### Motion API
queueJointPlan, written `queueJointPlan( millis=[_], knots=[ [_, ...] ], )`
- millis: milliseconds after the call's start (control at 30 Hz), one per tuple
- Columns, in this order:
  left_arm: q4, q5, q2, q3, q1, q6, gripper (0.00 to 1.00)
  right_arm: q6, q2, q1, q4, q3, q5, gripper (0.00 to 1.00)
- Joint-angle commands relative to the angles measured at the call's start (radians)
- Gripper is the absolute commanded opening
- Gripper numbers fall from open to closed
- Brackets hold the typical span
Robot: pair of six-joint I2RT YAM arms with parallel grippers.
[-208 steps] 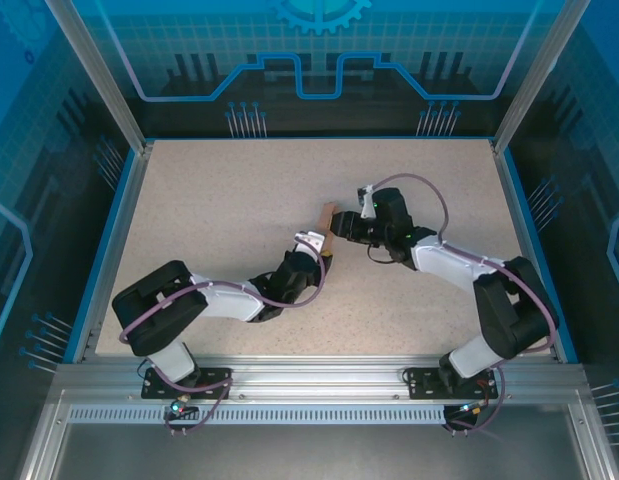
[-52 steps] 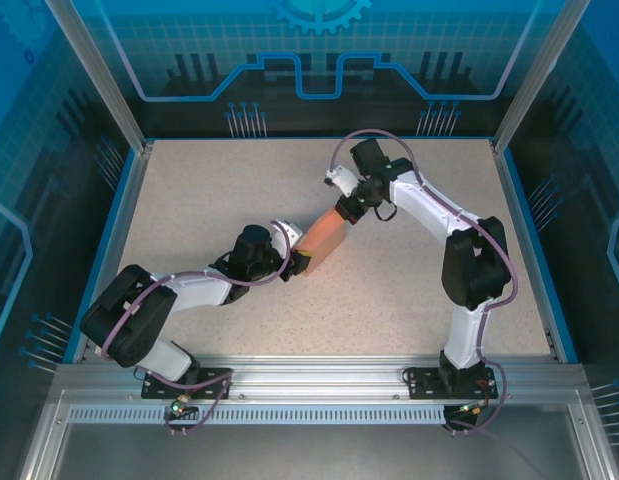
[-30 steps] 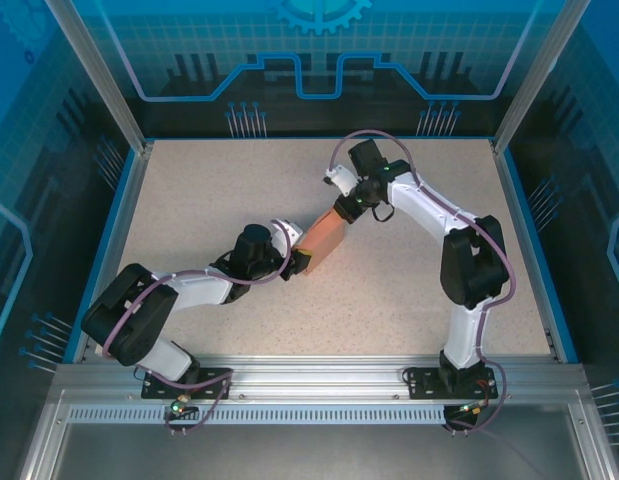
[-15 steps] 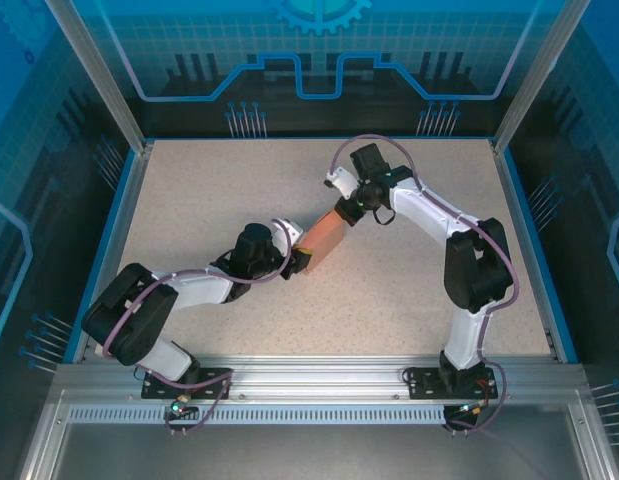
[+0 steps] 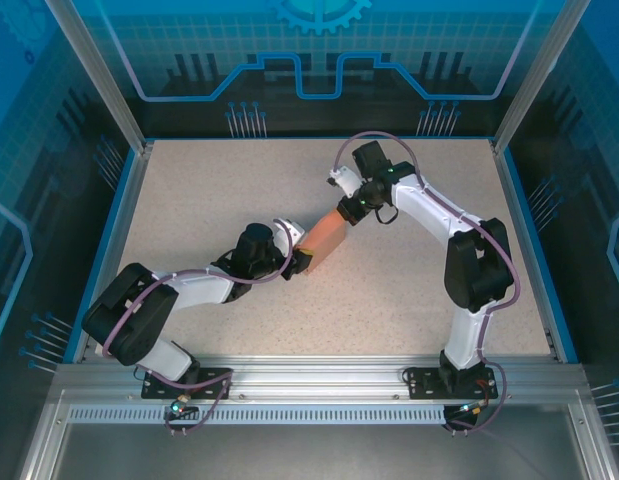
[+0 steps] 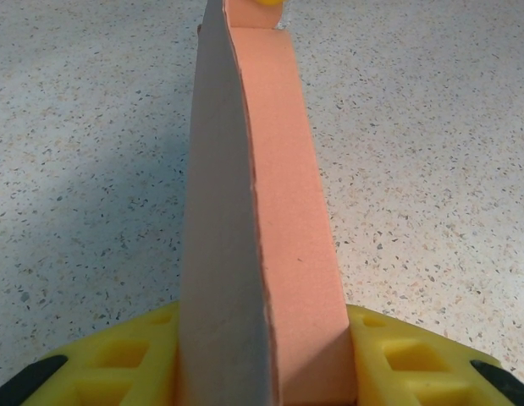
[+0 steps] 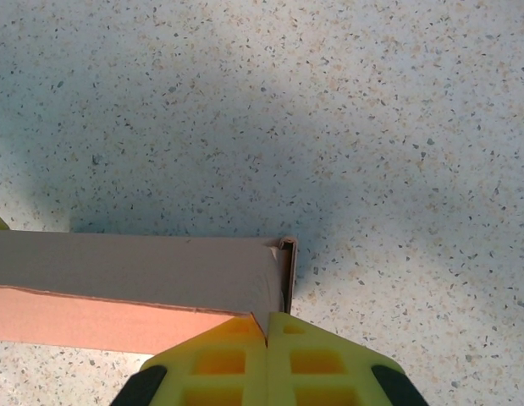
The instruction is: Fold the paper box
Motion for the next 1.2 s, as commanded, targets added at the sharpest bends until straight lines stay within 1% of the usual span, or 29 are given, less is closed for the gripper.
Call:
queueJointPlan(
  millis=[0, 233, 400, 500, 800, 967, 1167],
  knots=[
    [-0.052, -0.054, 0.026, 0.024, 0.006, 0.000, 0.29, 0.033, -0.017, -0.006, -0.071, 0.030, -0.061, 0.05],
    [-0.055, -0.059, 0.030, 0.024, 0.006, 0.005, 0.28, 0.073, -0.032, -0.014, -0.078, 0.047, -0.097, 0.05],
    [-0.089, -0.029, 0.035, 0.045, 0.007, 0.019, 0.28, 0.083, -0.062, -0.017, -0.095, 0.023, -0.059, 0.05],
    [-0.104, 0.005, 0.046, 0.060, 0.006, 0.034, 0.28, 0.096, -0.102, -0.016, -0.090, -0.034, -0.031, 0.05],
    [-0.110, 0.117, 0.085, 0.111, 0.011, 0.117, 0.28, 0.136, -0.244, -0.031, -0.065, -0.218, -0.015, 0.05],
    [-0.113, 0.136, 0.103, 0.127, 0.010, 0.149, 0.28, 0.163, -0.315, -0.033, -0.050, -0.302, -0.011, 0.05],
    [-0.118, 0.145, 0.114, 0.133, 0.009, 0.168, 0.28, 0.207, -0.373, -0.031, -0.030, -0.366, -0.028, 0.05]
  ],
)
